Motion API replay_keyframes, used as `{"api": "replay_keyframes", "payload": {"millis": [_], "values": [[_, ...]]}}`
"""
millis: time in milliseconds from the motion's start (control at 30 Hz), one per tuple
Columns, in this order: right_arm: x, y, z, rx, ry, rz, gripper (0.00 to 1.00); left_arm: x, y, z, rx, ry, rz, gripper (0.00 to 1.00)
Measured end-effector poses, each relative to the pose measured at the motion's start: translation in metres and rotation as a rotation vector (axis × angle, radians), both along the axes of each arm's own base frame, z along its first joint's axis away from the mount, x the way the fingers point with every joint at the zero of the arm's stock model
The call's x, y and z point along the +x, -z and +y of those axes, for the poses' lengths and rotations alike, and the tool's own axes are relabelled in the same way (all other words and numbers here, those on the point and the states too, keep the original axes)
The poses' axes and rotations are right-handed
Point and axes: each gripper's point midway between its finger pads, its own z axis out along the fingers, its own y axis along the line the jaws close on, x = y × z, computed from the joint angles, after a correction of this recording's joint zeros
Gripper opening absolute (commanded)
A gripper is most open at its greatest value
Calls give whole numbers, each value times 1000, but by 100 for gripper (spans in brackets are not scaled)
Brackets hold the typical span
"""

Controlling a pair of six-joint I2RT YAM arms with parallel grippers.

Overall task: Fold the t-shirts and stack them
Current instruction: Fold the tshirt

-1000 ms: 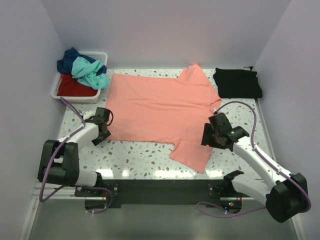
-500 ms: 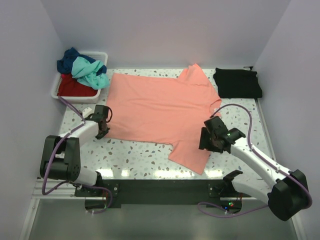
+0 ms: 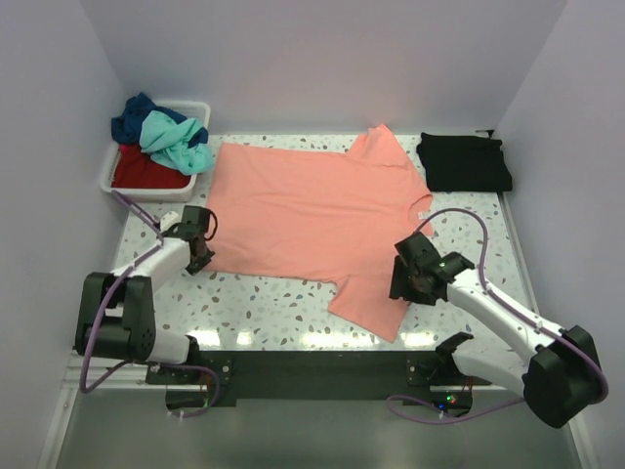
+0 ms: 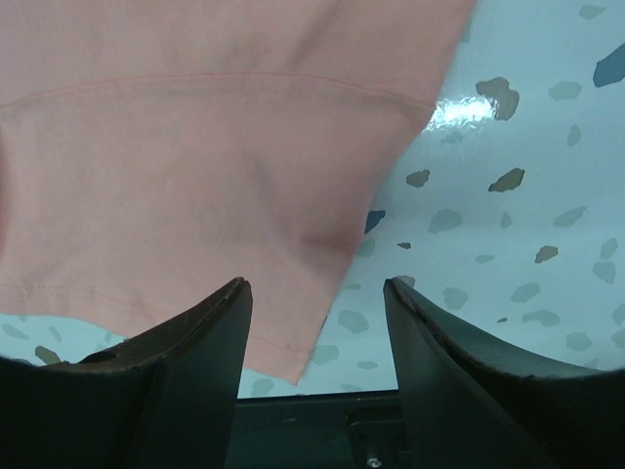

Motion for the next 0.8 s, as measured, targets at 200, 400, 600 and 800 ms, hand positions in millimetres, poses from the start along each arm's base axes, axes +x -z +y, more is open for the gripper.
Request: {"api": "replay_keyframes", "payload": {"millis": [200,400,600,800], "values": [[-15,2,12,-2,-49,28,54,-3,-20,-7,-31,44,-40,0],[-34,6,28,-2,-105,47,48,-5,-28,-13,-35,91,-50,0],[-58,20,31,-40,-123,96,46,-9,-28,-14,-31,115,-30,0],[-68,30,30,-61,-106,128,47,-8,-30,-14,-22,135,-27,0]]}}
